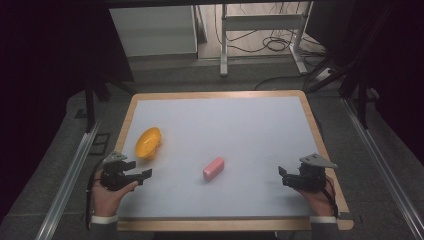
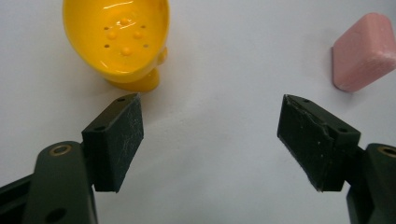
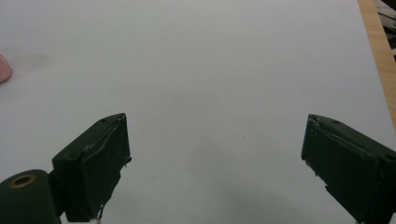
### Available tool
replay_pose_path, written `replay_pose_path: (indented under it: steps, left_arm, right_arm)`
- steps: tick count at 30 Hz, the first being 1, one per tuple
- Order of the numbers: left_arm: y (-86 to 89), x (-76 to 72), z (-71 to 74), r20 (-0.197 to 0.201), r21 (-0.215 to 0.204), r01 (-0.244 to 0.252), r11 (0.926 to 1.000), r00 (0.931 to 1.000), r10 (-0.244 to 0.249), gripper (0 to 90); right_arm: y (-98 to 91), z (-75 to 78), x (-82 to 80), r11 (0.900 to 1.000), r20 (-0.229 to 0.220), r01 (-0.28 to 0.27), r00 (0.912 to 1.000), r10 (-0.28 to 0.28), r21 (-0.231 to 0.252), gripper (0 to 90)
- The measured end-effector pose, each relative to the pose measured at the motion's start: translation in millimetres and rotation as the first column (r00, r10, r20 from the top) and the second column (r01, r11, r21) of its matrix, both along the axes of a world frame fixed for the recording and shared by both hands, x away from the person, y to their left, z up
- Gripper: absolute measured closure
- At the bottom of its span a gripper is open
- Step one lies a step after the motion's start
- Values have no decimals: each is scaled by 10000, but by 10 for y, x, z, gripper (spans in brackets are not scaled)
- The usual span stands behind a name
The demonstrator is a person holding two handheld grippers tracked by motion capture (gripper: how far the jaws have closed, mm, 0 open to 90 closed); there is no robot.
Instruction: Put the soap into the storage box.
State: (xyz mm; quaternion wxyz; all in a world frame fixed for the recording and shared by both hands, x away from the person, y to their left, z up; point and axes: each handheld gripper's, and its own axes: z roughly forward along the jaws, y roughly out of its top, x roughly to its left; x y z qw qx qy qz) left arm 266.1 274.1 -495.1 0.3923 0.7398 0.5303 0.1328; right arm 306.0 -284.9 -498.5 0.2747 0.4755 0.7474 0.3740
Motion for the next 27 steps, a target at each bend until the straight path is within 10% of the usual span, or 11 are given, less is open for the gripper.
replay_pose_path:
  steps: [27]
  left_arm:
    - [54, -96, 107, 278, -82, -294, 9995, 9992, 296, 247]
  right_arm:
    - [-129, -23, -25, 9999, -234, 141, 9996, -140, 46, 98]
